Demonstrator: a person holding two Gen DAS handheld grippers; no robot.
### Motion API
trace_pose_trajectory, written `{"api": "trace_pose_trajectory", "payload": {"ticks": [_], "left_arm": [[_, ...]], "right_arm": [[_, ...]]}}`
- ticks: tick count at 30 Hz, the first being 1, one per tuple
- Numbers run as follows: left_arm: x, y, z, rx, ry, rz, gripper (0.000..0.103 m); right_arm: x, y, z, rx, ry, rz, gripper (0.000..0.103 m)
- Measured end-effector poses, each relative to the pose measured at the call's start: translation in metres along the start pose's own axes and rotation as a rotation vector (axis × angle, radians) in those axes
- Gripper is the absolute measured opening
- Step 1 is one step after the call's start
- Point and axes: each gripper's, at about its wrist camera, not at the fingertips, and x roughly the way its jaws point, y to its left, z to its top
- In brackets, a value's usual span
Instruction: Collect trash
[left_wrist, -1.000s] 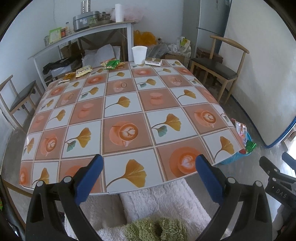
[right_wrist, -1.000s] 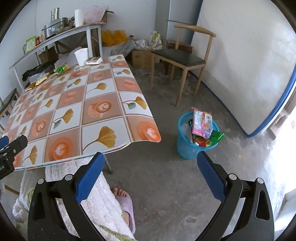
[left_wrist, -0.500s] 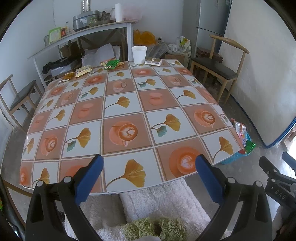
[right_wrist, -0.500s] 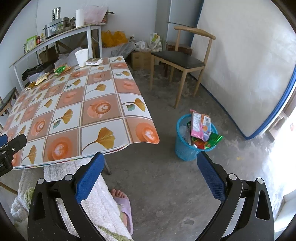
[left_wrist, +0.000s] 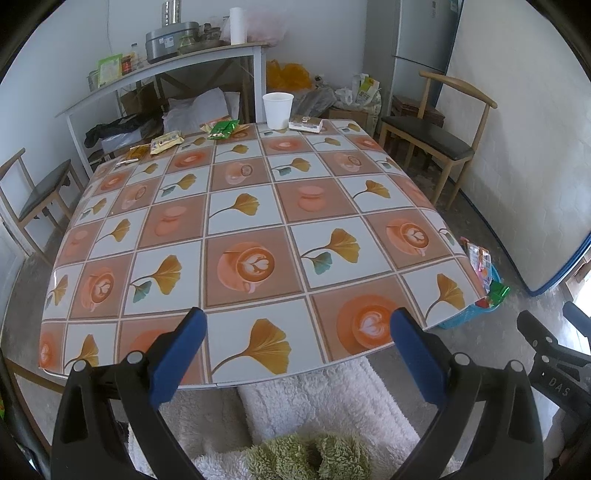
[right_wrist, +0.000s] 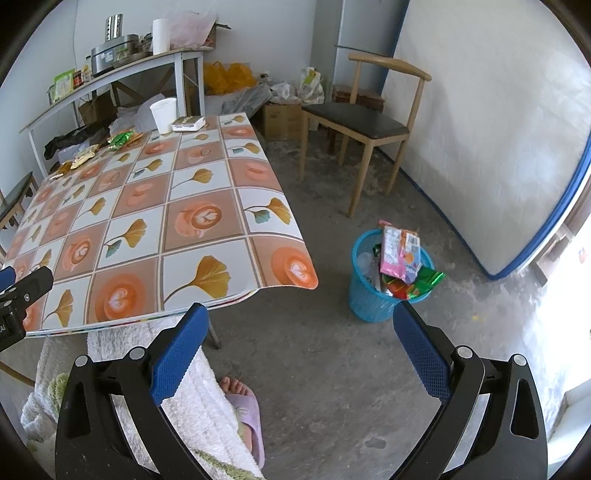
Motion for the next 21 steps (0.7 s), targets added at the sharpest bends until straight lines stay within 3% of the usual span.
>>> {"api": "trace_pose_trajectory", "payload": {"ticks": [21], "left_arm": [[-0.0050,-0.0014,0.0033,-0.004,-0.015,-0.005,0.098]], "right_arm": [[-0.0035,-0.0077,0.0068,0.002,-0.027,-0.025,0.096]]}}
